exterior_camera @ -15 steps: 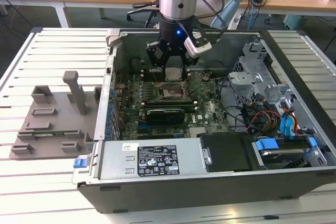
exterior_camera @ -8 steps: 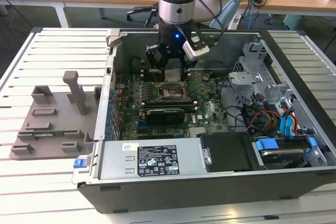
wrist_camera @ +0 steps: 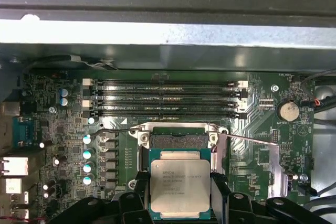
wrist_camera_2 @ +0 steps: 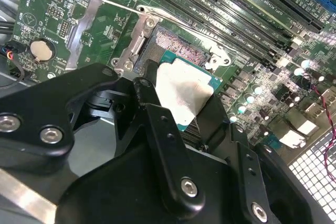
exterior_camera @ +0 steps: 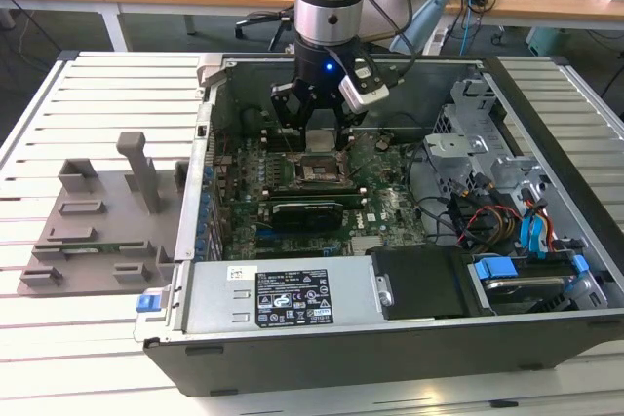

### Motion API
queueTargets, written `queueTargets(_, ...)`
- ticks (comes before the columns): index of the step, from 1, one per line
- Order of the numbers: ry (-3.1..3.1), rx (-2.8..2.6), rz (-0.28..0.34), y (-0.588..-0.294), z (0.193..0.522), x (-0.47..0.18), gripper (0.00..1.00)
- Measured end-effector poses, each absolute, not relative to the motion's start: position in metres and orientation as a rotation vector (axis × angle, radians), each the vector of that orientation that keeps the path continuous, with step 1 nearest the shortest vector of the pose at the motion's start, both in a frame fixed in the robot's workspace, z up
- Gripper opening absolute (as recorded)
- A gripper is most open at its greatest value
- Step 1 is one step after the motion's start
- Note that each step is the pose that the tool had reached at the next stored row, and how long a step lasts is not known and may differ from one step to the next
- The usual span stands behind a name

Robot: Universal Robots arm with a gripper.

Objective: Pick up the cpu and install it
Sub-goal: 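Pick up the cpu and move it towards the insertion slot, then place the cpu into insertion slot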

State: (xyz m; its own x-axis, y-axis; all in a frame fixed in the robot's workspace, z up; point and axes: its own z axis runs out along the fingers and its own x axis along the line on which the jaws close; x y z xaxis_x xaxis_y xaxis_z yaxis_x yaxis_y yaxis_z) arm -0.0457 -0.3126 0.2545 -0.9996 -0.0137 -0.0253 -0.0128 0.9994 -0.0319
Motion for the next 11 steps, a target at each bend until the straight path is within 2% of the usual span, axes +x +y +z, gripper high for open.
queueTargets(11, 3.114, 0.145, -0.053, -0.3126, 0.2538, -0.0457, 0.55)
